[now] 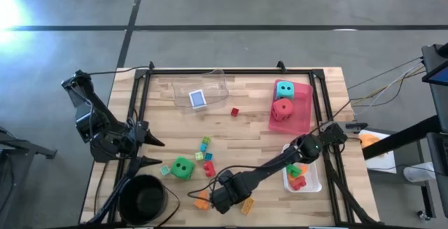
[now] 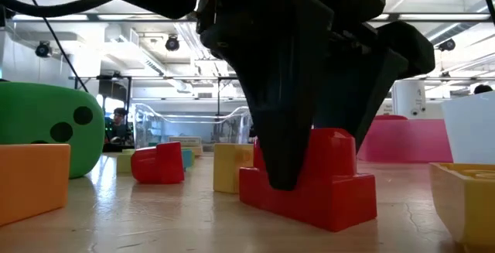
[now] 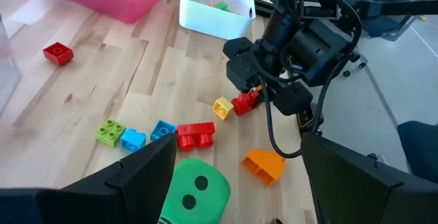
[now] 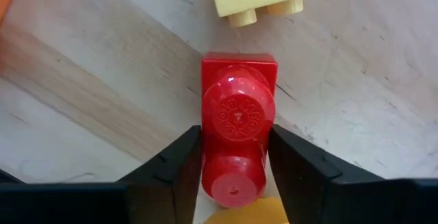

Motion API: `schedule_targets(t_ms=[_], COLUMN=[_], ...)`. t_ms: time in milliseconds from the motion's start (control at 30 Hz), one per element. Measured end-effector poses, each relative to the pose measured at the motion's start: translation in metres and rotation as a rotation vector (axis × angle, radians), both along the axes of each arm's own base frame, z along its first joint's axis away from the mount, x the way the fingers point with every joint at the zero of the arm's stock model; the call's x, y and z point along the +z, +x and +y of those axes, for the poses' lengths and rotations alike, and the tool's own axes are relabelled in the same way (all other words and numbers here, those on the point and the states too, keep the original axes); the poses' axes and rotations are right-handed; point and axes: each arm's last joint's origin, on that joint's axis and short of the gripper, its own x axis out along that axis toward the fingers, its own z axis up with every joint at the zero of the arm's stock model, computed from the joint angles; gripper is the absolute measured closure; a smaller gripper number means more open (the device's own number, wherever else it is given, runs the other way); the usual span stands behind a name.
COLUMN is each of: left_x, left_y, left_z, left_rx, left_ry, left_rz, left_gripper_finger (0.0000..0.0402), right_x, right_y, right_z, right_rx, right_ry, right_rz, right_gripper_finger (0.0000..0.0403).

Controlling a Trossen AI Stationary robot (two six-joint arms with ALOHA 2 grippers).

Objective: Pick & Place Toys
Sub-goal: Put the red game piece into the white bin

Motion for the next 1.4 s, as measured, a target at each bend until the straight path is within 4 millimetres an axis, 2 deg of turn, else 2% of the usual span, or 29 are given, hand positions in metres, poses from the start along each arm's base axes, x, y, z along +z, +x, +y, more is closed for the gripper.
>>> schedule_targets(t_ms=[233,567,833,1133,1267,1400], left_x=[0.000,0.000,0.000,0.000,-0.001,0.000], left_y=[0.000,0.000,0.000,0.000,0.000,0.000], left_z=[0.000,0.000,0.000,0.000,0.000,0.000], left_rx=[0.000,0.000,0.000,0.001,0.001,0.002], left_ry=[-0.001,0.000,0.000,0.003,0.003,0.004], left_rz=[0.000,0.000,0.000,0.002,0.002,0.002], left_gripper_finger=[0.0085,0.0086,0.0086,0.0086,0.0086,0.0085], right_x=[-0.002,0.008,0.043,0.095,0.110,0.117], right_y=[-0.001,0.000,-0.010,-0.033,-0.044,-0.058], right_z=[0.000,0.001,-0.005,-0.016,-0.023,-0.031], right_rx=[-0.006,0.010,0.015,0.008,-0.008,-0.039], right_ry=[0.002,0.012,0.004,0.007,-0.016,-0.055], right_rz=[0.002,-0.022,-0.046,-0.070,-0.069,-0.029], right_gripper_finger=[0.0287,0.0292,0.0305,0.0305,0.0305,0.0305])
